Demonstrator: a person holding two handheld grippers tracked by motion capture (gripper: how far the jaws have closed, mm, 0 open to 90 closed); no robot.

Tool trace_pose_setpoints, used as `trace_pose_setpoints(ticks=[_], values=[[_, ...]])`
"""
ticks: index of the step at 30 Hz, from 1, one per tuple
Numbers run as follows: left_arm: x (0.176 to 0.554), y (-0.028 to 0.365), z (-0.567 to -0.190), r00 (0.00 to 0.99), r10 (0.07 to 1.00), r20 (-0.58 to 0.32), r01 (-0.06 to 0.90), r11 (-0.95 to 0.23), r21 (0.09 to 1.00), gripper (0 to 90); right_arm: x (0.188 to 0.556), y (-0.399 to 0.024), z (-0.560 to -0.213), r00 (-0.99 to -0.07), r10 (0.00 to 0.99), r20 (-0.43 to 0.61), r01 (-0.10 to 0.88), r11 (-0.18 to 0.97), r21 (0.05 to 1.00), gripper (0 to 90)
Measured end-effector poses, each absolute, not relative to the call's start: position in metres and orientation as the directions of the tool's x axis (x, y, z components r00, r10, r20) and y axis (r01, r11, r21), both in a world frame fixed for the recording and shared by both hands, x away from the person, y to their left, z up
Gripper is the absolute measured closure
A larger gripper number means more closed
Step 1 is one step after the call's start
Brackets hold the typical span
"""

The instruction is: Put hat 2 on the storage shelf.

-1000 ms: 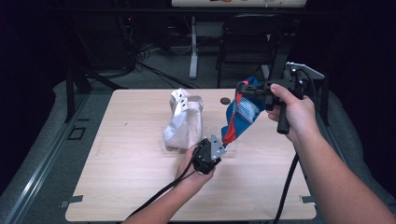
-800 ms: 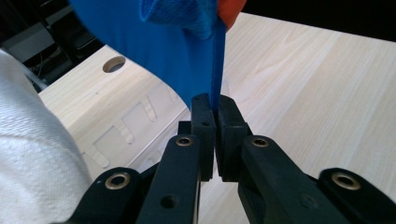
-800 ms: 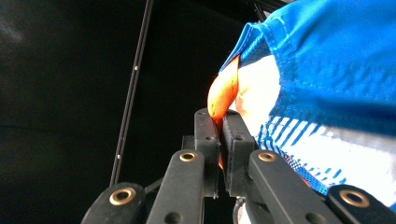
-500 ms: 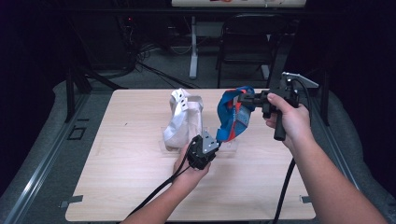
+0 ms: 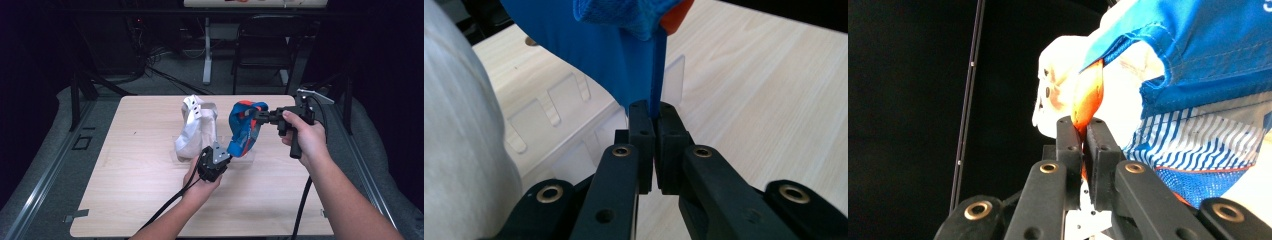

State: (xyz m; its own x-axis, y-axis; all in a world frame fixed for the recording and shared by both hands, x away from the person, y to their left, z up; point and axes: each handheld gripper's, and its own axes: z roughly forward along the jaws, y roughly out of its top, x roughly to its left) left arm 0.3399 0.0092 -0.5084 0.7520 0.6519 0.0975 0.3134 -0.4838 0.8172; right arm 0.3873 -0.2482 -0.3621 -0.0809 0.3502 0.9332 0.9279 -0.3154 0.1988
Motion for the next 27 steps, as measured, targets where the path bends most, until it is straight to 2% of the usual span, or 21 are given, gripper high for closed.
trace_pose_setpoints(ticks=[5,10,15,22,27], values=[[0.340,0.007,-0.514,0.753,0.650,0.101,0.319,-0.496,0.808,87.9,0.385,-0.248,-0.371,-0.079,0.367,0.927,0.929,-0.311,0.202,86.3],[0.340,0.005,-0.522,0.747,0.654,0.122,0.332,-0.526,0.783,87.8,0.383,-0.250,-0.381,-0.088,0.426,0.901,0.926,-0.298,0.231,84.8],[0.341,0.009,-0.529,0.734,0.676,0.071,0.366,-0.481,0.797,87.9,0.376,-0.257,-0.398,-0.093,0.459,0.884,0.922,-0.295,0.251,74.5],[0.337,0.008,-0.529,0.737,0.667,0.110,0.344,-0.509,0.789,86.4,0.354,-0.266,-0.415,-0.165,0.551,0.818,0.893,-0.269,0.361,63.3],[0.333,0.012,-0.530,0.732,0.670,0.120,0.337,-0.510,0.792,76.3,0.343,-0.265,-0.431,-0.209,0.566,0.798,0.871,-0.262,0.414,60.0]])
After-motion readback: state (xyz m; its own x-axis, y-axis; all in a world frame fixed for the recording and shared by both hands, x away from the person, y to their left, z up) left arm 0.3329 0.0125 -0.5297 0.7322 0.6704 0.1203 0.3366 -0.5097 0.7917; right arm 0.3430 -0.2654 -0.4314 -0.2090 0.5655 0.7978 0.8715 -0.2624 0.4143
